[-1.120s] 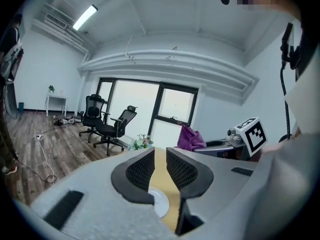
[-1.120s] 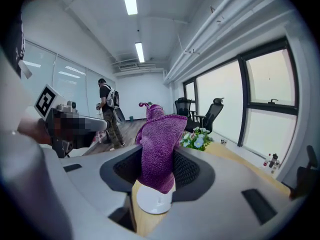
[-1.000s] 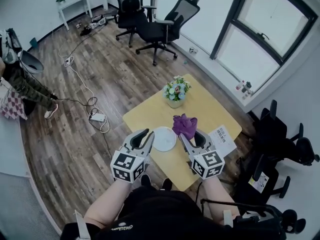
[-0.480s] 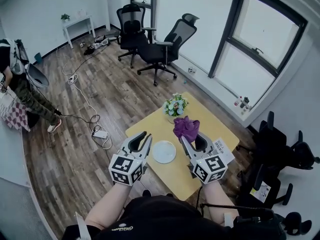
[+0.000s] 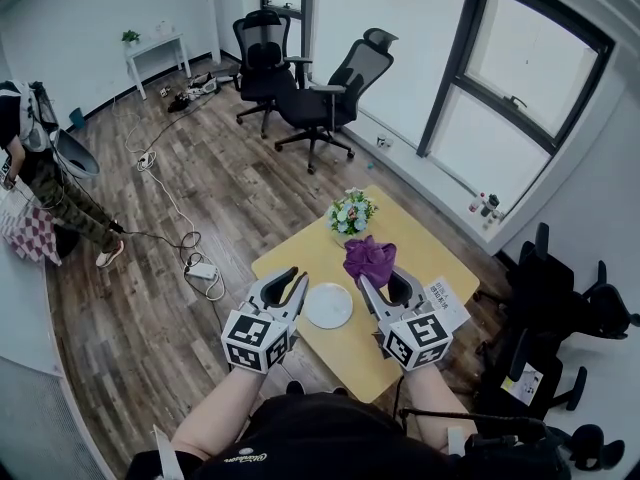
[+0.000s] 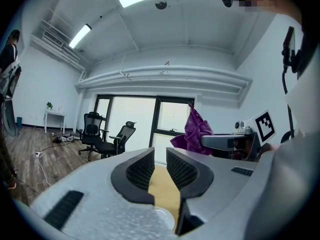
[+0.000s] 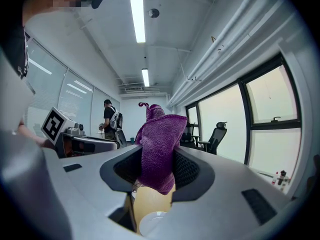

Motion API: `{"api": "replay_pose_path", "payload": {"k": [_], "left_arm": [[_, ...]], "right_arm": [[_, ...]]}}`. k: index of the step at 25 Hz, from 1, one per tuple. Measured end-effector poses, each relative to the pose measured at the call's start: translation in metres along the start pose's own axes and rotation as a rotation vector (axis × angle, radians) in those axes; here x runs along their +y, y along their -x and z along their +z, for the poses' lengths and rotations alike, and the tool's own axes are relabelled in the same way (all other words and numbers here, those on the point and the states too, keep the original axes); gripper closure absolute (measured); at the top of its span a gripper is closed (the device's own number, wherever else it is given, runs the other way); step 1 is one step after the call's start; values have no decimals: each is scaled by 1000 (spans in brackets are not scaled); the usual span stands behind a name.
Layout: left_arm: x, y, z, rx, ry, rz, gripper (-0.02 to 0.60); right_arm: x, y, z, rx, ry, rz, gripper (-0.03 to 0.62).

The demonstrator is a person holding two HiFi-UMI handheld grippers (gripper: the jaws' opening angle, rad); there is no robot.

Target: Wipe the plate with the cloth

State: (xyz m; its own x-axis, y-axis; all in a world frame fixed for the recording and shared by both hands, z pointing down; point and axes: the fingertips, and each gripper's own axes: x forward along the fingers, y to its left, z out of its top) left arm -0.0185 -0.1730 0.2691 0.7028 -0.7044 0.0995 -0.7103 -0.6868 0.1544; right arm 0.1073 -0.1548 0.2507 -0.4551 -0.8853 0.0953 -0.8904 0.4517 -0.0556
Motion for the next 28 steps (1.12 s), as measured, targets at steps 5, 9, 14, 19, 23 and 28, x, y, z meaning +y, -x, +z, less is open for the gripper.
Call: {"api": "replay_pose_path", "payload": {"k": [5,9,14,19,23,28], "left_arm": [[-2,-1,-3,7,0,-6,505],[-3,-2,-2,11,1,-9,505],[-3,-2,-5,14,4,-13,505],[-3,-1,-7,15,6,-13,505],[-3,-1,-6,16,6,-13,505],[-3,0,-6,20,5,-17,505]], "right_arm": [[2,0,-3,8,10,4,436],[1,-1,-3,9,7,4,436],[3,-1,-6,13,3,3,436],[5,-1,-8,15,5,8,436],[6,0,-8,19,7,9,436],[7,0,-8,23,10,11,437]]}}
